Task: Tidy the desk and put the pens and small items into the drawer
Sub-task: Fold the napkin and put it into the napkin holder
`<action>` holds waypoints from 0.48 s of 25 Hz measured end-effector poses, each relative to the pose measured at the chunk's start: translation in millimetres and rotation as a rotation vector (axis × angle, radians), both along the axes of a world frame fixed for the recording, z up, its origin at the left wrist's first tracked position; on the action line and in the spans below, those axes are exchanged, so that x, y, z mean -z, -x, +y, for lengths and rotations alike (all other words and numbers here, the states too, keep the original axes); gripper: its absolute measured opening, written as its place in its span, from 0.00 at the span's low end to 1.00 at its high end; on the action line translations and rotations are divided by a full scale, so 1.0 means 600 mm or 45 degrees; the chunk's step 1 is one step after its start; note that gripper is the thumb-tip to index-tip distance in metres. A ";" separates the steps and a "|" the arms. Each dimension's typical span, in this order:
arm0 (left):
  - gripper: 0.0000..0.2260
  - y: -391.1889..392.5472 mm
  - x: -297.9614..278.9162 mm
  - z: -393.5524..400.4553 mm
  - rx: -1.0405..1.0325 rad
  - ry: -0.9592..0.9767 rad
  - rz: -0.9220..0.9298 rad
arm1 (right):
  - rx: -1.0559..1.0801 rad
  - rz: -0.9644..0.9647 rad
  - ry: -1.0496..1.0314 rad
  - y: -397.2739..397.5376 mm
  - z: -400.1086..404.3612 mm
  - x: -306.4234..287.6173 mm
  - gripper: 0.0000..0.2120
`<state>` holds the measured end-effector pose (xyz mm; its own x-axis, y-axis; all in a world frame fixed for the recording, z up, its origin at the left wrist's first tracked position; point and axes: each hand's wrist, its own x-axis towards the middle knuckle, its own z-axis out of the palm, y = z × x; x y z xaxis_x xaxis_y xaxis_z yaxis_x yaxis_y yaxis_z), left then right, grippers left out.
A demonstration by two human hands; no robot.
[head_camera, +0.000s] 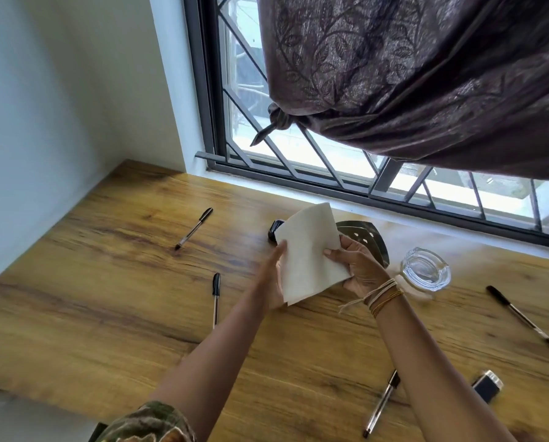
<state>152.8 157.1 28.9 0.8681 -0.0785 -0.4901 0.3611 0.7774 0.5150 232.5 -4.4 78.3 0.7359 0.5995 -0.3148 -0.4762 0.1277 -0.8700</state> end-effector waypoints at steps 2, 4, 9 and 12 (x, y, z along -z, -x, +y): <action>0.32 0.002 0.004 -0.004 -0.030 0.060 -0.017 | 0.062 0.041 -0.015 -0.003 -0.006 0.005 0.20; 0.30 0.002 0.006 -0.003 -0.093 0.089 -0.016 | 0.153 0.058 0.032 -0.006 -0.015 0.014 0.20; 0.11 0.004 0.004 0.004 -0.116 -0.358 0.023 | 0.272 -0.157 0.407 0.000 -0.025 0.025 0.14; 0.10 0.000 0.003 -0.001 -0.197 -0.503 0.143 | 0.248 -0.531 0.876 0.009 -0.009 0.026 0.16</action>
